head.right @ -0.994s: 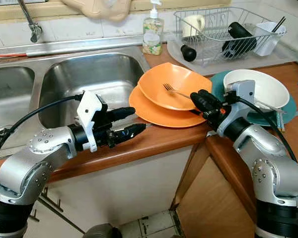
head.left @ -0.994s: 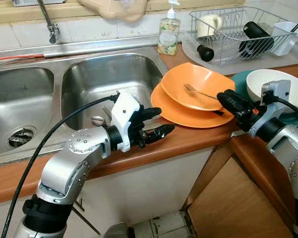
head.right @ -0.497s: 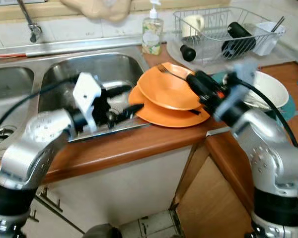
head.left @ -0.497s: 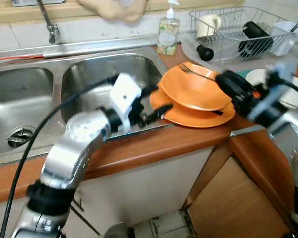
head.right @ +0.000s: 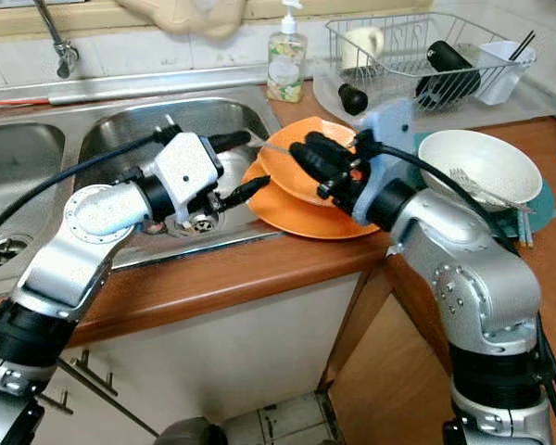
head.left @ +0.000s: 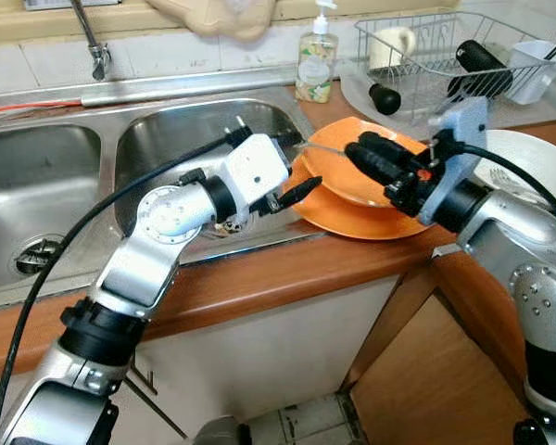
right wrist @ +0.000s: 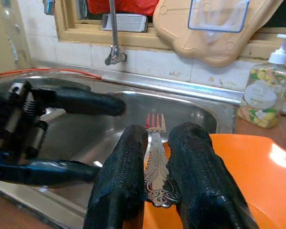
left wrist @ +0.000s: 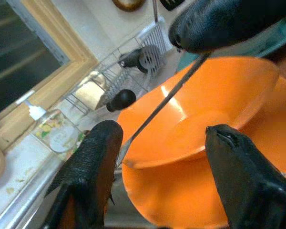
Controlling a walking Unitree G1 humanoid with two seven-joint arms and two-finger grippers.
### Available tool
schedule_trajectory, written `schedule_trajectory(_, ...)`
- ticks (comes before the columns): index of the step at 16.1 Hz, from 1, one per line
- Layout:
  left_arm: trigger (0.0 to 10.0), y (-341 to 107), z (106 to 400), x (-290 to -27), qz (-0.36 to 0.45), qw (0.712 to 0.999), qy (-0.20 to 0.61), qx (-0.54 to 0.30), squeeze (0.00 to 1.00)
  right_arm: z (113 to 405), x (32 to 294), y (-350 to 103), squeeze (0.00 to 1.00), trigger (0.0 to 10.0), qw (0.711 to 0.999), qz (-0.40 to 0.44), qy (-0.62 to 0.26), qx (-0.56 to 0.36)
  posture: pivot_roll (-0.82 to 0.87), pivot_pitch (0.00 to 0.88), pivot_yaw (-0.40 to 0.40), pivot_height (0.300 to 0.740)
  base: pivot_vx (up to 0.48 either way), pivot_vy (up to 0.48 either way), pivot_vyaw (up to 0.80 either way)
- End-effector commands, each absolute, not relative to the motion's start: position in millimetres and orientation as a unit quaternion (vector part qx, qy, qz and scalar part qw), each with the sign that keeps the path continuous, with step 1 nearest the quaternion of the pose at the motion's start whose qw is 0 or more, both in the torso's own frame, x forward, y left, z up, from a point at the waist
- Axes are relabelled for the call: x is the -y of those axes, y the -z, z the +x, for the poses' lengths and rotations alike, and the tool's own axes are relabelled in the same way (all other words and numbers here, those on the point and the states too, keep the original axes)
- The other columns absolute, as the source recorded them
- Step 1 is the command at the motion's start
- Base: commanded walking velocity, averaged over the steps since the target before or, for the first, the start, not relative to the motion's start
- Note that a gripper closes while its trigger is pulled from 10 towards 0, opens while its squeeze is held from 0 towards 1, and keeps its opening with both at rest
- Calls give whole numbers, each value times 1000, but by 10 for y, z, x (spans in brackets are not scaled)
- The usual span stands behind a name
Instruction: Kitchen organization
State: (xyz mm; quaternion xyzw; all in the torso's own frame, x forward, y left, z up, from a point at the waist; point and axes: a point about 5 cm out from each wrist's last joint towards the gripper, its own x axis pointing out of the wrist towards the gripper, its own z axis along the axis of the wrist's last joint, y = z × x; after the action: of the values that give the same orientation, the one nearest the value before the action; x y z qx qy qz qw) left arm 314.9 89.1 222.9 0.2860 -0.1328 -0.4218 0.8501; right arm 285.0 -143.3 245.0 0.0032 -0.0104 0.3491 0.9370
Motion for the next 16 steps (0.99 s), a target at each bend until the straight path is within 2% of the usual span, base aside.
schedule_trajectory(1, 0, -2278, 3161, -869, 305, 840, 427, 141, 0, 2822, 1377, -2521, 0, 0, 933, -5, -360, 21, -17, 0, 21, 716, 0, 0, 0)
schedule_trajectory(8, 0, -2223, 3267, -767, 339, 826, 417, 171, 0, 2757, 1264, -2519, 0, 0, 924, -4, -382, 14, -23, 0, 29, 716, 0, 0, 0)
schedule_trajectory(16, 0, -2202, 3300, -785, 350, 823, 411, 178, 0, 2761, 1225, -2525, 0, 0, 922, 5, -387, 17, -20, 0, 30, 716, 0, 0, 0)
